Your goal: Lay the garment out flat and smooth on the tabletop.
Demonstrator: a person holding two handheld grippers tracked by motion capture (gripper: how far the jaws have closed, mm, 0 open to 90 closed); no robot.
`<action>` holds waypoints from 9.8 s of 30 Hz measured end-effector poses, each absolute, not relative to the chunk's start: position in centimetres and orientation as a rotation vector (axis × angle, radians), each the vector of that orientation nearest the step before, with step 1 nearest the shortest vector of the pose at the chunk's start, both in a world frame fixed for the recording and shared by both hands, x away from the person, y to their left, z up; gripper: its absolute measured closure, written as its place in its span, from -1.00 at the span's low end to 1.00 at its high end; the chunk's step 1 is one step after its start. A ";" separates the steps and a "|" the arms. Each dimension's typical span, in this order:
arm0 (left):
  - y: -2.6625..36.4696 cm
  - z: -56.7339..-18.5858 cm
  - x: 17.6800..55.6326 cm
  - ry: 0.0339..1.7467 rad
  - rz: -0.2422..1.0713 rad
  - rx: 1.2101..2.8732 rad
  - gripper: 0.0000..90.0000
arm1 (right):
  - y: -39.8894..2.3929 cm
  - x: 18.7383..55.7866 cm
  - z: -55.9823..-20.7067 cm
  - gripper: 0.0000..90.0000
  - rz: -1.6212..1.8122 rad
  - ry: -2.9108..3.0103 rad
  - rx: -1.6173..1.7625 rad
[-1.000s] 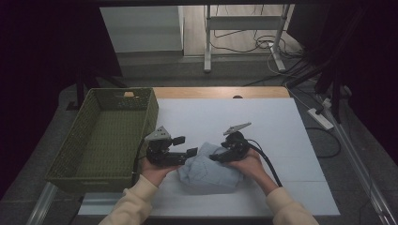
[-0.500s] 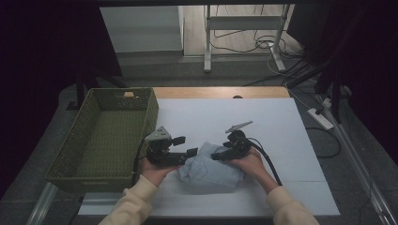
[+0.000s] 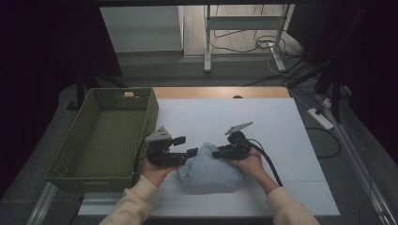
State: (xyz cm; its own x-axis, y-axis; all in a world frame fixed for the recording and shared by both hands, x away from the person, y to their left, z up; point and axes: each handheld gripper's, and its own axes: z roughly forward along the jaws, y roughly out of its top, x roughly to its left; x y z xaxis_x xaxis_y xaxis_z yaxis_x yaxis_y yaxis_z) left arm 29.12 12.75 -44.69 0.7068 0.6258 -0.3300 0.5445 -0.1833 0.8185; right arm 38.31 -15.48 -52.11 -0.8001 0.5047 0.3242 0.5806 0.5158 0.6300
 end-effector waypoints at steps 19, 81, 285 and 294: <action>13.0 -44.6 29.1 0.918 0.103 1.840 -0.37 | -17.5 37.4 -47.5 0.71 -1.525 -2.782 -1.031; 12.9 -45.5 29.4 0.959 0.094 1.858 -0.37 | -27.6 30.7 -47.8 -0.14 -1.382 -2.845 -1.422; 13.3 -45.3 29.4 0.957 0.102 1.845 -0.37 | -14.3 31.1 -51.7 -0.41 -1.052 -3.128 -0.937; 13.3 -45.4 29.4 0.958 0.104 1.847 -0.37 | -14.3 31.5 -52.0 0.15 -1.024 -3.210 -0.931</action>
